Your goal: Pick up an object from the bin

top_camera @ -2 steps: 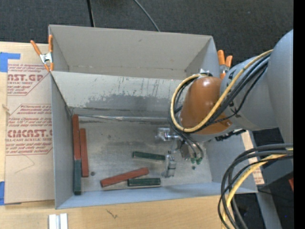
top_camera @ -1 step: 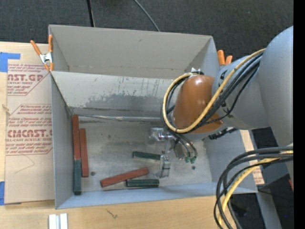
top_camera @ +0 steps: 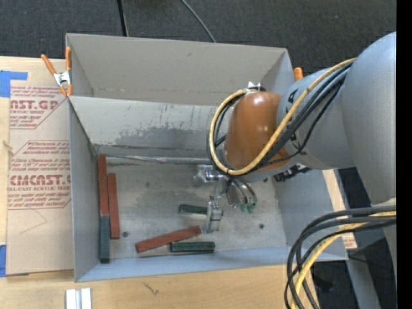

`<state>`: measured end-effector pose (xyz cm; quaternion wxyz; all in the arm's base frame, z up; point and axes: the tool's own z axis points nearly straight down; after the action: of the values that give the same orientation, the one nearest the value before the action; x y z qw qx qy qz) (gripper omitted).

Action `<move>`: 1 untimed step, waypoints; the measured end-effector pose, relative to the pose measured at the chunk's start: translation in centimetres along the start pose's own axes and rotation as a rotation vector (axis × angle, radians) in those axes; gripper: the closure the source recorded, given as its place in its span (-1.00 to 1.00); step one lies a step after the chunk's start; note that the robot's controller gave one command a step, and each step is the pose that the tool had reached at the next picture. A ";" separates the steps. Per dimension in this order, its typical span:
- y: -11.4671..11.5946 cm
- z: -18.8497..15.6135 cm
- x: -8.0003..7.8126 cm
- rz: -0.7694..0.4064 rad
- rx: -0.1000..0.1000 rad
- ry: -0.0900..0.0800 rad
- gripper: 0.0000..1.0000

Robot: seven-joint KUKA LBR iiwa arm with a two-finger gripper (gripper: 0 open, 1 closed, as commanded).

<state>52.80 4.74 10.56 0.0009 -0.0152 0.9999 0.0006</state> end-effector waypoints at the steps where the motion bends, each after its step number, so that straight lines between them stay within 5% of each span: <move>1: 2.1 2.8 1.3 0.105 0.000 0.000 -1.00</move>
Offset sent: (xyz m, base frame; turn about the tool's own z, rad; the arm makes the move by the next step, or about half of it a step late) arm -0.0120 0.0358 -0.0356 -0.0993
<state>51.46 6.82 7.71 0.0007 0.0372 0.9993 0.0006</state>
